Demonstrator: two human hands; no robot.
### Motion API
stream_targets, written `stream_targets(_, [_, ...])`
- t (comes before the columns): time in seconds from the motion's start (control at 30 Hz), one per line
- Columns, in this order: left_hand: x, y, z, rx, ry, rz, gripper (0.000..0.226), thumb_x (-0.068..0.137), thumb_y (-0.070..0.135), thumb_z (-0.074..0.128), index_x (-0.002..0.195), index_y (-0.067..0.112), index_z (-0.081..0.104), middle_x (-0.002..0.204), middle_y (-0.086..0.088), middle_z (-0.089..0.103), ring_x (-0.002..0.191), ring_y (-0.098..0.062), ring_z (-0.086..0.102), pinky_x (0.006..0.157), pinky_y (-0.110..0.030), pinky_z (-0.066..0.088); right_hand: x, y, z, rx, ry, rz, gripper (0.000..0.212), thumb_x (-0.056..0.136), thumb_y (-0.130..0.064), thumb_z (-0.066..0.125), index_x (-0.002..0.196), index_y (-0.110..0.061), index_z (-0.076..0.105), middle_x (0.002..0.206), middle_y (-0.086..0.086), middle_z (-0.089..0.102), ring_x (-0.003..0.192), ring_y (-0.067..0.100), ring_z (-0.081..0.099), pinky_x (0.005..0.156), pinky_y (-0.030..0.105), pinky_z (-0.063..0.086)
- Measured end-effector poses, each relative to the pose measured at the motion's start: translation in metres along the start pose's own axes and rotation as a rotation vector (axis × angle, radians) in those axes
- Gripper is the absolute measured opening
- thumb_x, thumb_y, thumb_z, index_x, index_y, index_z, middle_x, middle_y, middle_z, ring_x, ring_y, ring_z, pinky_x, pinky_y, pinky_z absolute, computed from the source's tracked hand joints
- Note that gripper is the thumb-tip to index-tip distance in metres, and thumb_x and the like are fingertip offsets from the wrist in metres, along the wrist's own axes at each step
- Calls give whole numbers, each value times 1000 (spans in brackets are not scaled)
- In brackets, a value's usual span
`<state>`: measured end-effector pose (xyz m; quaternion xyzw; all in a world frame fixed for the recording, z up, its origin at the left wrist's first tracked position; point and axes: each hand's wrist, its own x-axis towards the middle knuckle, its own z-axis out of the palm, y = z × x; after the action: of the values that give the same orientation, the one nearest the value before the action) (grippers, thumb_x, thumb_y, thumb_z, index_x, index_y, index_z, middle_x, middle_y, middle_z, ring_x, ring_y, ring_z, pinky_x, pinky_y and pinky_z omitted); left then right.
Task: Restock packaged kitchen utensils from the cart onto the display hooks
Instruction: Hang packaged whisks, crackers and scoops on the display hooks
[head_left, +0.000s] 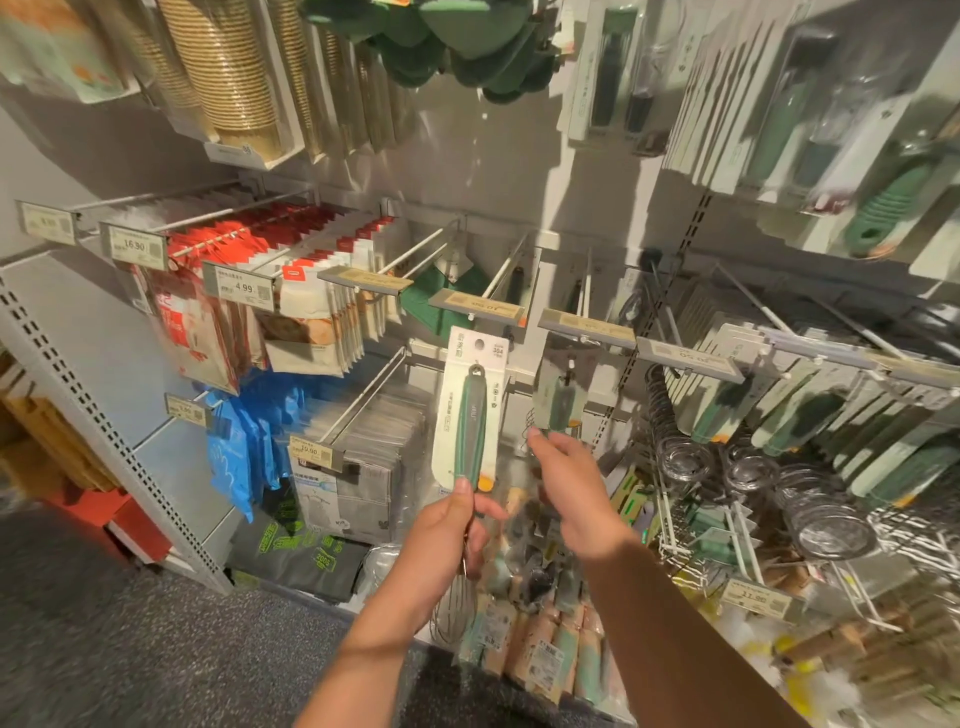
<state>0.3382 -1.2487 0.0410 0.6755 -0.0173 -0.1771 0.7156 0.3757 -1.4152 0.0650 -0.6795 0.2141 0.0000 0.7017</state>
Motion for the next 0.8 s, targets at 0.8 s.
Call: stream_targets(0.8, [-1,-13,10,94,-19,-210,25,105,40,54,112,21,68,95,-1,71,85,-12,64,68,-21,46,-21,2,-15,16,127,-214,15,105,-25,59,117,-20,64,114,-4,75,101,6,72,85,24,55])
